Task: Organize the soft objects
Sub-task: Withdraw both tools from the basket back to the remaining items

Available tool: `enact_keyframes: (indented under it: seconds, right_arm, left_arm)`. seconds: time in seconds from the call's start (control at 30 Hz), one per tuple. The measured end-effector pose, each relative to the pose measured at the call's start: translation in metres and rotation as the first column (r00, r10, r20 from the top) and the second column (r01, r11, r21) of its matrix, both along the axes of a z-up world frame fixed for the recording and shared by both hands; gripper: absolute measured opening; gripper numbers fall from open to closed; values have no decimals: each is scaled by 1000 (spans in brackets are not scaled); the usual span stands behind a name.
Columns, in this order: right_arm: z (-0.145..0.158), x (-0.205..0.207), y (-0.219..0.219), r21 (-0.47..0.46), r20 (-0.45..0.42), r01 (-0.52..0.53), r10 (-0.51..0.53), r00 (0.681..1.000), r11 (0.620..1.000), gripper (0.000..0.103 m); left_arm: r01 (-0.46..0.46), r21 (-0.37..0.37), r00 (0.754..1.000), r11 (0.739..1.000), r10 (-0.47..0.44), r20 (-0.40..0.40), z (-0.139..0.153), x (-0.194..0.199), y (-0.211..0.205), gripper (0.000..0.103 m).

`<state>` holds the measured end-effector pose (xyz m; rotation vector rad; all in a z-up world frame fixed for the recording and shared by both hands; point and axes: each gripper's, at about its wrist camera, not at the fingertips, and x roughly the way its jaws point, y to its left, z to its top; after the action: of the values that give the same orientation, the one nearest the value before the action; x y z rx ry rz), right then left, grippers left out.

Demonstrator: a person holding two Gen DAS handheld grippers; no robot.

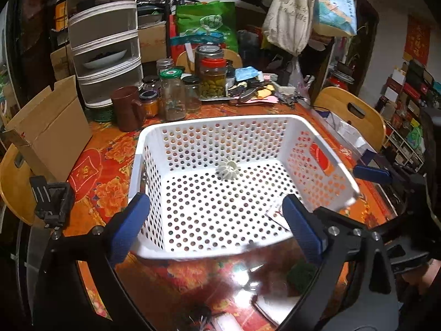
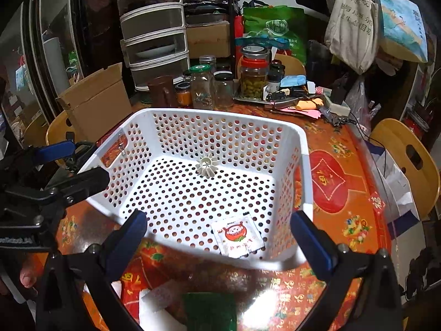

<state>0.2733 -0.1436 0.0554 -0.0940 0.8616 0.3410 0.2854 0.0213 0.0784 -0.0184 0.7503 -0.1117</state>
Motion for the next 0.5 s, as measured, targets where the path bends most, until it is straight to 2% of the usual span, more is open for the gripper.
enact_keyframes:
  seconds: [0.23, 0.33, 0.5]
  right_arm:
    - [8, -38, -6, 9, 52, -13, 13, 999, 1000, 103]
    - [7, -62, -11, 16, 75, -23, 22, 997, 1000, 103]
    - [-13, -113, -21, 35, 98, -26, 22, 995, 999, 103]
  left_arm:
    - [6, 15, 999, 1000, -7, 40, 12, -50, 0, 97]
    - [-6, 47, 998, 999, 3, 67, 11, -81, 2, 97]
    - [-24, 22, 996, 999, 23, 83, -13, -139, 14, 97]
